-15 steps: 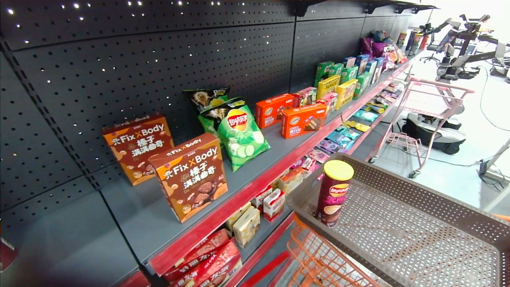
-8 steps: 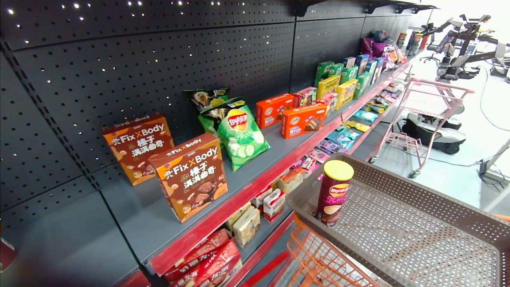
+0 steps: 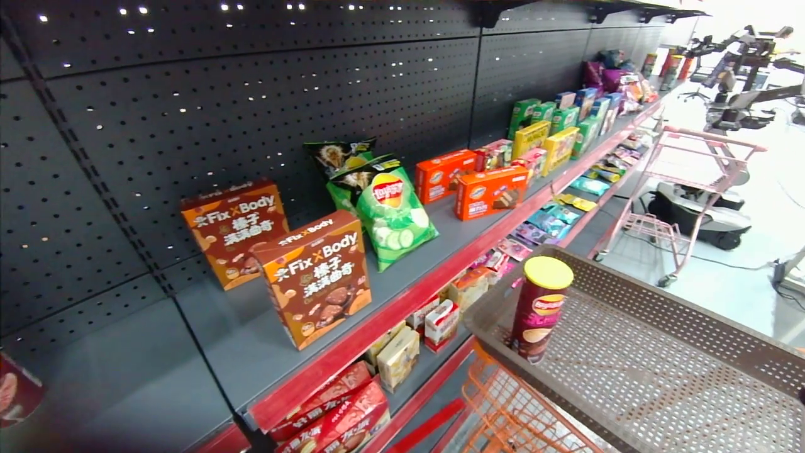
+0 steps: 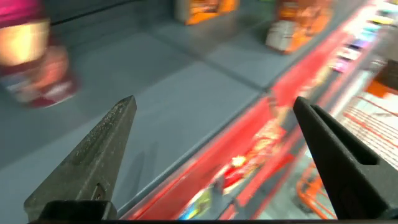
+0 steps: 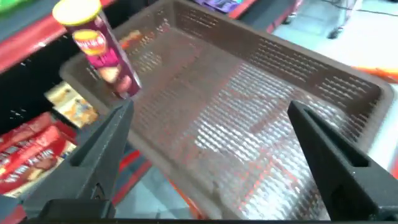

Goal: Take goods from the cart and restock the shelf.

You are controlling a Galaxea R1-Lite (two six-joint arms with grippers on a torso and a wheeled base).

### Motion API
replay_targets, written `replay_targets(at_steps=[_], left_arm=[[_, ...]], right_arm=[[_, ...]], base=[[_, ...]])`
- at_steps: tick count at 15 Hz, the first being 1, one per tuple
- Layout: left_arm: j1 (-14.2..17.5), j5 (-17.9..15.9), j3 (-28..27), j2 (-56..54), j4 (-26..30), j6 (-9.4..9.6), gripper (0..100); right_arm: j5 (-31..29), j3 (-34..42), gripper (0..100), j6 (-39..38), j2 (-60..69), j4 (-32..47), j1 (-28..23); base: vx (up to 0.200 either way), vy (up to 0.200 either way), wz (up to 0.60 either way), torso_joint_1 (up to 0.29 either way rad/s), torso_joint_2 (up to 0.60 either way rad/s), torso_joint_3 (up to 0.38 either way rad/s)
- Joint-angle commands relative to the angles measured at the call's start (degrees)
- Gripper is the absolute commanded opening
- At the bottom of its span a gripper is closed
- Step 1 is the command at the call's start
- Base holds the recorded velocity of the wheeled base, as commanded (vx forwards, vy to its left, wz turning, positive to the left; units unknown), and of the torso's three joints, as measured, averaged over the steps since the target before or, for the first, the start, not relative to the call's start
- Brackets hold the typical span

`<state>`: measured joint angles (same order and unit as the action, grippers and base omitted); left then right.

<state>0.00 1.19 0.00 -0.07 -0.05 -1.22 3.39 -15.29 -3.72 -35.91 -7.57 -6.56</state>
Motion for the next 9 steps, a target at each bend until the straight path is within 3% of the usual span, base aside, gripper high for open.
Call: replay_targets(at_steps=[1, 3, 5, 9], left_arm=[[0.0, 0.0, 0.0, 0.1, 0.0, -0.01, 100], [0.0, 0.0, 0.0, 0.1, 0.0, -0.01, 100], [0.0, 0.0, 0.0, 0.1, 0.0, -0.01, 100], [0.0, 0.0, 0.0, 0.1, 0.0, -0.01, 100]], right_arm=[[0.2, 0.0, 100, -0.1, -5.8, -1.0, -0.4], [3.0, -0.4, 100, -0.1, -7.5, -1.5, 0.1], [11.2, -0.5, 100, -0.6, -9.1, -2.9, -0.4], [12.0, 0.0, 100, 0.0, -17.0, -9.4, -0.5]], base=[[0.0, 0.0, 0.6, 0.002, 0.01, 0.002], [0.0, 0.0, 0.0, 0.0, 0.0, 0.0], [0.0, 0.0, 0.0, 0.0, 0.0, 0.0], [0.0, 0.0, 0.0, 0.0, 0.0, 0.0]])
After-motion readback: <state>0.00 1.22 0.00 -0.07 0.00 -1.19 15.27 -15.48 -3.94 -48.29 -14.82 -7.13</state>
